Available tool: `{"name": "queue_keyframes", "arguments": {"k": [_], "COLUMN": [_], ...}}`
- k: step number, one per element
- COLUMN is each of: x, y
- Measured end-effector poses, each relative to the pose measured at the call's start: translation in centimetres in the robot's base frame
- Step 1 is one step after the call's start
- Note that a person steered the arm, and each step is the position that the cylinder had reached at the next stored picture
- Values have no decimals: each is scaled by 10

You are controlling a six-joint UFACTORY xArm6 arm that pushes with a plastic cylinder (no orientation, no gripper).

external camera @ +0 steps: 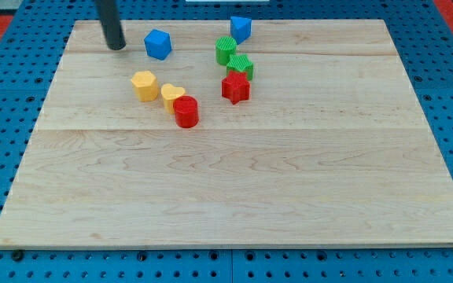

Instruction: Move the blue cube towards the triangle

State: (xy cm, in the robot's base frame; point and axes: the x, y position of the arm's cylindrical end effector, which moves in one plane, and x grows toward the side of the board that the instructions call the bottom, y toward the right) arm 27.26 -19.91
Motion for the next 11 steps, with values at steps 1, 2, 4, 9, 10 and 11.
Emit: {"name": "queue_keyframes", "arguments": {"k": [1,2,4,9,10,11], "x": [2,-2,-14,-45,-57,-68], "y": [48,129,57,87,84,99]}}
